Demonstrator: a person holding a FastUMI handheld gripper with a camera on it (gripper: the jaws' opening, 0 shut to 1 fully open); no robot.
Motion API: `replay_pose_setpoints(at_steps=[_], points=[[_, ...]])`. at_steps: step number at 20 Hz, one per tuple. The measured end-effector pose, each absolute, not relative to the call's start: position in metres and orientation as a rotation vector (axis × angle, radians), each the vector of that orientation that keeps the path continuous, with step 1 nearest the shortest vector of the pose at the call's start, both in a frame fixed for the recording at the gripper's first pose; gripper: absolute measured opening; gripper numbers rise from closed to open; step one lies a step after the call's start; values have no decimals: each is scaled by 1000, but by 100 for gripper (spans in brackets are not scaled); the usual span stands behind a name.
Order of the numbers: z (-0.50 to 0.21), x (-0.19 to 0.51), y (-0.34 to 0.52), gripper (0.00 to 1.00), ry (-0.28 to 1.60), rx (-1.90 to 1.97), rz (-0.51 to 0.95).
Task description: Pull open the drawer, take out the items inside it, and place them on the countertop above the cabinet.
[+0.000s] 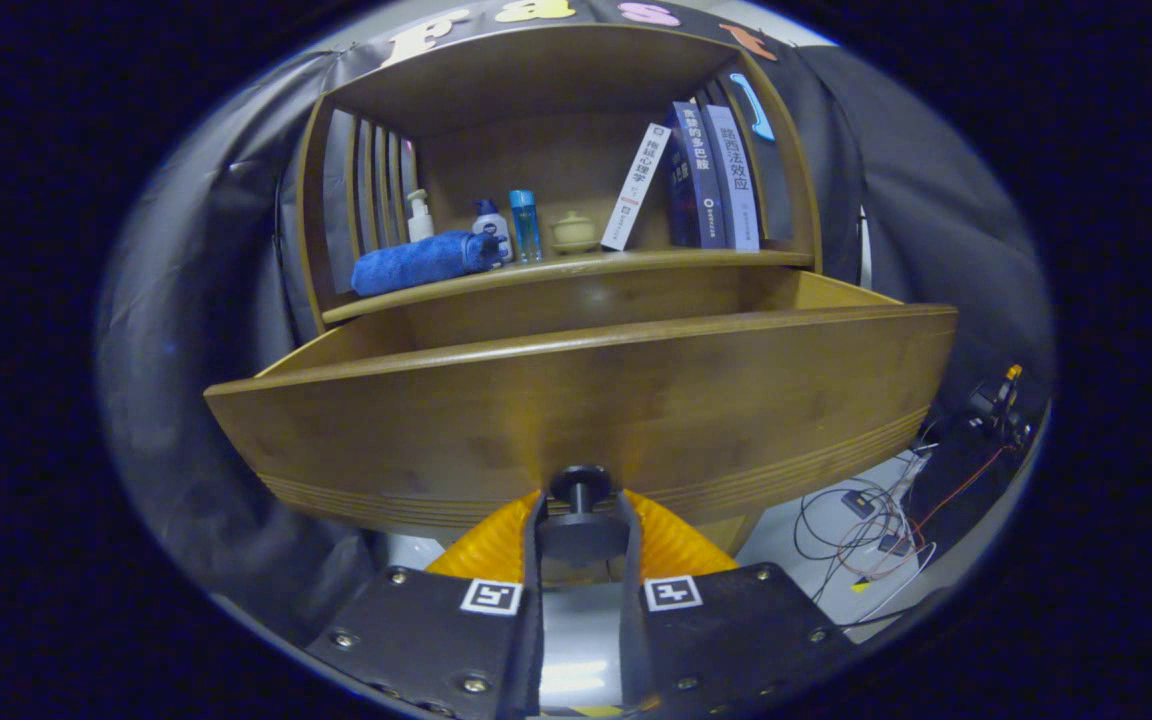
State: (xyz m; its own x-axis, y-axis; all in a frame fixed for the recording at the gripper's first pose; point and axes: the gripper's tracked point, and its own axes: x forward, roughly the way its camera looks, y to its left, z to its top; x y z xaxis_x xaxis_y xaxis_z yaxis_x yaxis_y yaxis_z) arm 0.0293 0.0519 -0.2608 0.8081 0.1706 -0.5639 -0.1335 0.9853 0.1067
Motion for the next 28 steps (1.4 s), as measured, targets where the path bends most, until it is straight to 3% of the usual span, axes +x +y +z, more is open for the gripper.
replay_pose_setpoints(at_steps=[4, 6, 18, 23, 28], points=[[-257, 26, 50, 31, 604, 70, 139], [-260, 25, 50, 18, 606, 68, 148], [-256, 6, 47, 18, 608, 92, 142], [-240, -3, 53, 61, 557, 137, 170], [-173, 14, 52, 61, 431, 105, 126]])
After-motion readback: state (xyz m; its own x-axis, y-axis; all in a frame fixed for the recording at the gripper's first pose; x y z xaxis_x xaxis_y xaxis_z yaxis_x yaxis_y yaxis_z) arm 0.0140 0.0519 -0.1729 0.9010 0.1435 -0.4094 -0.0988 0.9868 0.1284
